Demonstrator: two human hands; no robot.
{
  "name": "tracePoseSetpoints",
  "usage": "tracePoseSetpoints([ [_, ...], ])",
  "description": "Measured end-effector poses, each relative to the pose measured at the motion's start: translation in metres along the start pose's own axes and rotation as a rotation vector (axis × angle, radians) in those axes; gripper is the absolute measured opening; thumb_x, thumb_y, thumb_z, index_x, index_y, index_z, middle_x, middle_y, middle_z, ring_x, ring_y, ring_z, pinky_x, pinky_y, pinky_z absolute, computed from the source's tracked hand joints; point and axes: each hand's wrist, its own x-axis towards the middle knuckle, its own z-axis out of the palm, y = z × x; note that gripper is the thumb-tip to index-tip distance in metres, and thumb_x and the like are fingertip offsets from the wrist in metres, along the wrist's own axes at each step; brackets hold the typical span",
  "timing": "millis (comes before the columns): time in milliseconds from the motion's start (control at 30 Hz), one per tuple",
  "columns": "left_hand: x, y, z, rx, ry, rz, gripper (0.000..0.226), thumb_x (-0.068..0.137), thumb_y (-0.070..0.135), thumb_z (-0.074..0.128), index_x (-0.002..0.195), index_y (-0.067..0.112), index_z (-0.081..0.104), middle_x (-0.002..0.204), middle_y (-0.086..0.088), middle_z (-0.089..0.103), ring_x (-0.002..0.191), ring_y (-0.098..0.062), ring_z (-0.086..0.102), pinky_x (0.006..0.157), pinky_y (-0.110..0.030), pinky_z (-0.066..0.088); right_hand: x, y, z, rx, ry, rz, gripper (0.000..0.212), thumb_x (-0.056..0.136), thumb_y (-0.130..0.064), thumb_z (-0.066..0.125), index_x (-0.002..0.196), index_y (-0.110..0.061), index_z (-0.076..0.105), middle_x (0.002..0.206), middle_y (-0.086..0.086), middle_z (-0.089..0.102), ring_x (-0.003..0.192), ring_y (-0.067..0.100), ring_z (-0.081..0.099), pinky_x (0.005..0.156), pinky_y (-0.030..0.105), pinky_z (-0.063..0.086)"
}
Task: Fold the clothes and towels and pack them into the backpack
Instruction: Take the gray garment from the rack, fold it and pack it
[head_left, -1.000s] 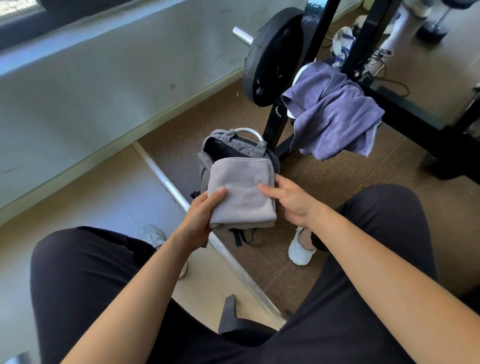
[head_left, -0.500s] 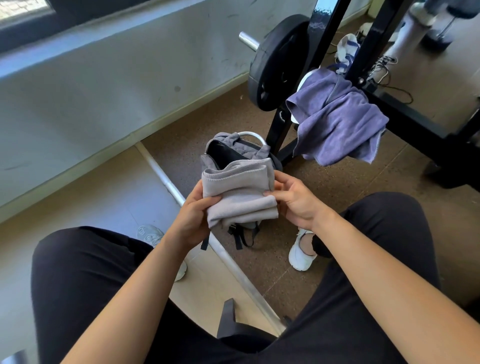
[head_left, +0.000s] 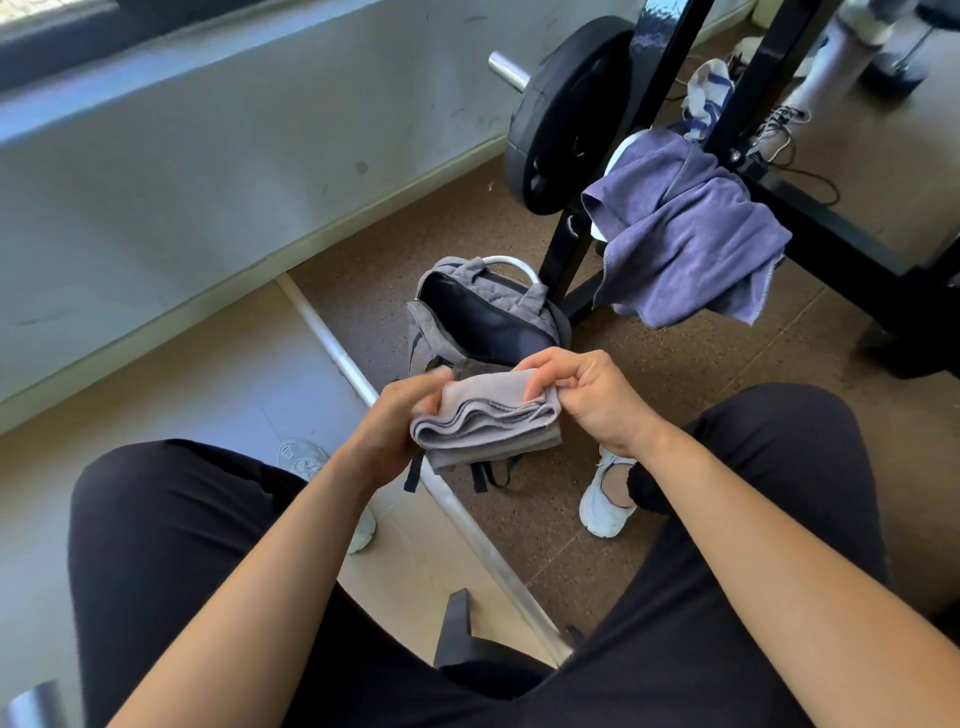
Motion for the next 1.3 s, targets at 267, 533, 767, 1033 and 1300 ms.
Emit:
tracePoseSetpoints([
  [267,0.004,-0.002,0.0,0.246,0.045,0.157,0.055,0.057,0.023,0.094,0.055,0.017,0.039,0.096,-0.014,0.074,0.087,-0.02,0.071,0.072,-0.027,0.054,0.001,0.006,0.001,-0.274,0.057,-0.064,0.037,0.081,0.015,0.052,0.069,-0.011,0.076,0.11,0.005,0.068,0.106,0.013,0.064,0.092,0.025,0.05],
  [533,0.012,-0.008,-0.001,0.607,0.103,0.399,0.053,0.062,0.011,0.093,0.064,0.022,0.041,0.099,-0.009,0.066,0.09,-0.013,0.063,0.077,-0.036,0.05,0.004,0.02,0.0,-0.181,-0.013,0.234,0.049,0.072,-0.031,0.089,0.099,-0.014,0.052,0.119,0.004,0.064,0.109,0.015,0.063,0.09,0.029,0.052],
  [767,0.024,-0.004,0.002,0.914,-0.037,0.505,0.05,0.064,0.017,0.094,0.082,0.023,0.048,0.107,0.004,0.06,0.1,-0.011,0.058,0.082,-0.035,0.051,0.011,0.026,-0.006,-0.298,-0.218,0.266,0.038,0.075,-0.019,0.089,0.108,-0.016,0.071,0.101,0.005,0.073,0.09,0.007,0.068,0.075,0.021,0.054],
  [1033,0.062,0.013,-0.026,1.25,-0.249,0.335,0.099,0.08,0.074,0.064,0.159,0.033,0.021,0.144,0.007,0.044,0.122,-0.007,0.047,0.104,-0.027,0.042,0.022,0.033,-0.026,-0.507,-0.055,0.256,0.034,0.074,-0.024,0.086,0.104,-0.028,0.07,0.098,-0.007,0.07,0.096,0.012,0.065,0.08,0.034,0.053],
  [1300,0.13,0.002,-0.057,1.76,-0.164,0.218,0.064,0.098,0.037,0.053,0.158,0.025,0.034,0.155,0.0,0.047,0.153,-0.025,0.026,0.118,-0.047,0.029,0.035,0.026,-0.055,-0.522,0.389,0.289,0.03,0.084,-0.028,0.079,0.108,-0.025,0.062,0.103,-0.005,0.066,0.099,0.011,0.062,0.075,0.026,0.053],
])
